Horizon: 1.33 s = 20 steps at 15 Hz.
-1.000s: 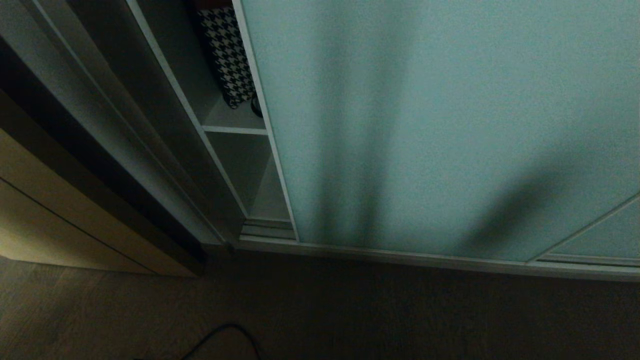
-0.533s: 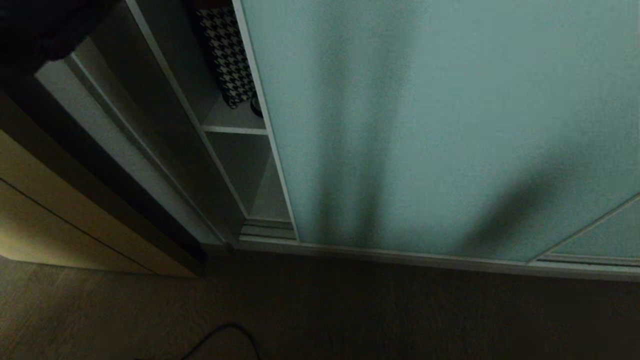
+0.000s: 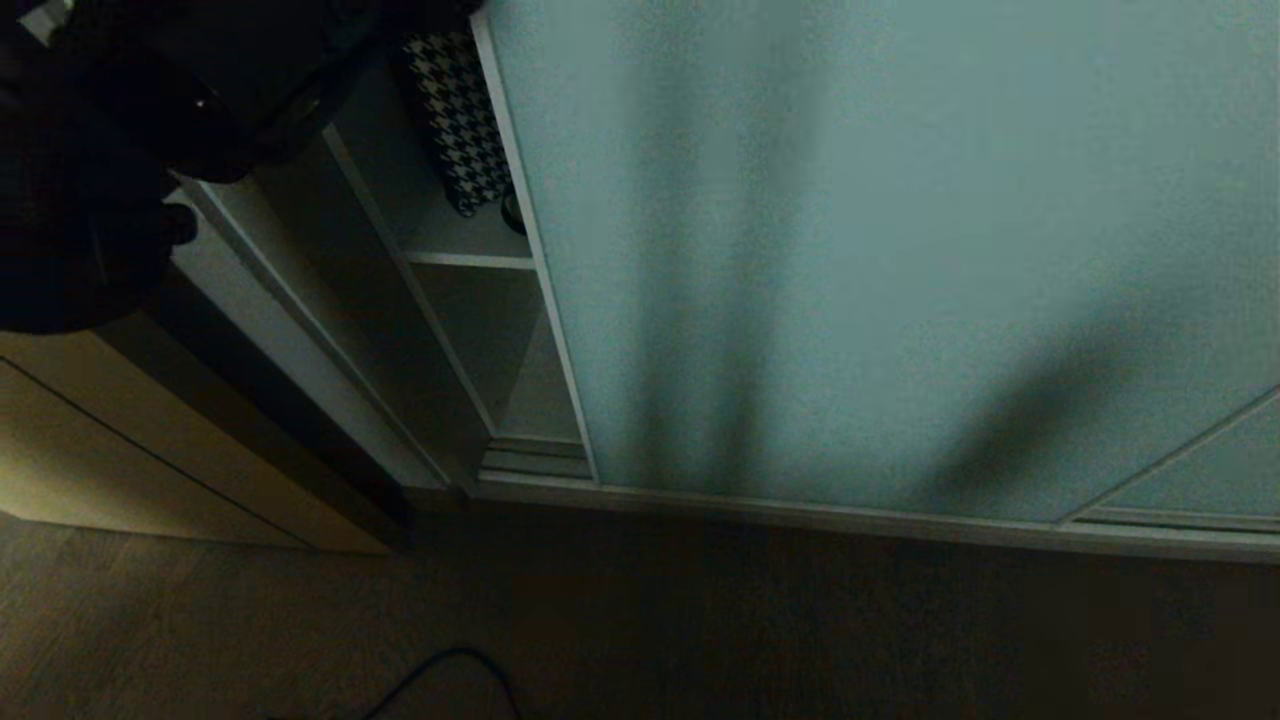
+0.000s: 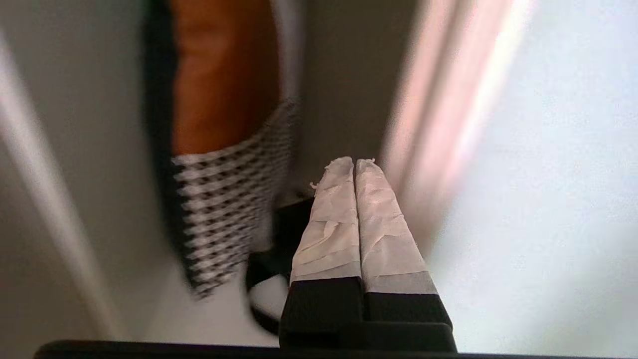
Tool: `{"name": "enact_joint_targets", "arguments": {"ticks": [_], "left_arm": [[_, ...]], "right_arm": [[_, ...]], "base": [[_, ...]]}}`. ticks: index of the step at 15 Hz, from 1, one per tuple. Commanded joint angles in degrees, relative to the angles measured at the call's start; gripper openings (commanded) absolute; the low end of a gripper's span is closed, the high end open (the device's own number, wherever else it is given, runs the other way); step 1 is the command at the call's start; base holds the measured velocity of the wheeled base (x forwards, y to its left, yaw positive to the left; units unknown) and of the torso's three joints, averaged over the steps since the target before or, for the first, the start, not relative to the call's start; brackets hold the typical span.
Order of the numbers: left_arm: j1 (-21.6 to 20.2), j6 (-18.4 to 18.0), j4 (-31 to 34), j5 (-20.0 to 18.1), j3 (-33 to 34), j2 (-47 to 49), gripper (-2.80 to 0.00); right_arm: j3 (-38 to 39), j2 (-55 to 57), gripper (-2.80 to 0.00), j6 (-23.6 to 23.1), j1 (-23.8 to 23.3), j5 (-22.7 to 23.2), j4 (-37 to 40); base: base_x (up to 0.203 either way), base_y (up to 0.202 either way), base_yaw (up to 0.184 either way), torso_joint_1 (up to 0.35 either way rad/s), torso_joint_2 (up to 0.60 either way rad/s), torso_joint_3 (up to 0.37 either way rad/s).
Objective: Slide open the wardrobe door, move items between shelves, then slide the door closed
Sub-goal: Open the door
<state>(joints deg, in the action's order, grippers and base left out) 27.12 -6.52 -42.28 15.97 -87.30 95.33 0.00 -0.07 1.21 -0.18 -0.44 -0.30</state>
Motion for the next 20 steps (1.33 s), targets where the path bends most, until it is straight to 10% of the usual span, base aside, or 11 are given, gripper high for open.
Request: {"name": "enact_joint_targets", "arguments": {"ticks": [1,20], "left_arm": [[0.9,-0.1,-1.2,-0.8,0.0,1.2,-2.8],[13.3,-0.1,-4.8,-5.0,-8.8,12.7,-2.8]], "right_arm": [[0.0,0.0,-2.8,0.0,0.0,0.0,0.0],[0.0,0.0,-2.8,0.0,0.0,0.0,0.0]], "base": [[0.0,0.0,0.0,0.0,0.0,0.0],[0.0,0.0,0.0,0.0,0.0,0.0]]}}
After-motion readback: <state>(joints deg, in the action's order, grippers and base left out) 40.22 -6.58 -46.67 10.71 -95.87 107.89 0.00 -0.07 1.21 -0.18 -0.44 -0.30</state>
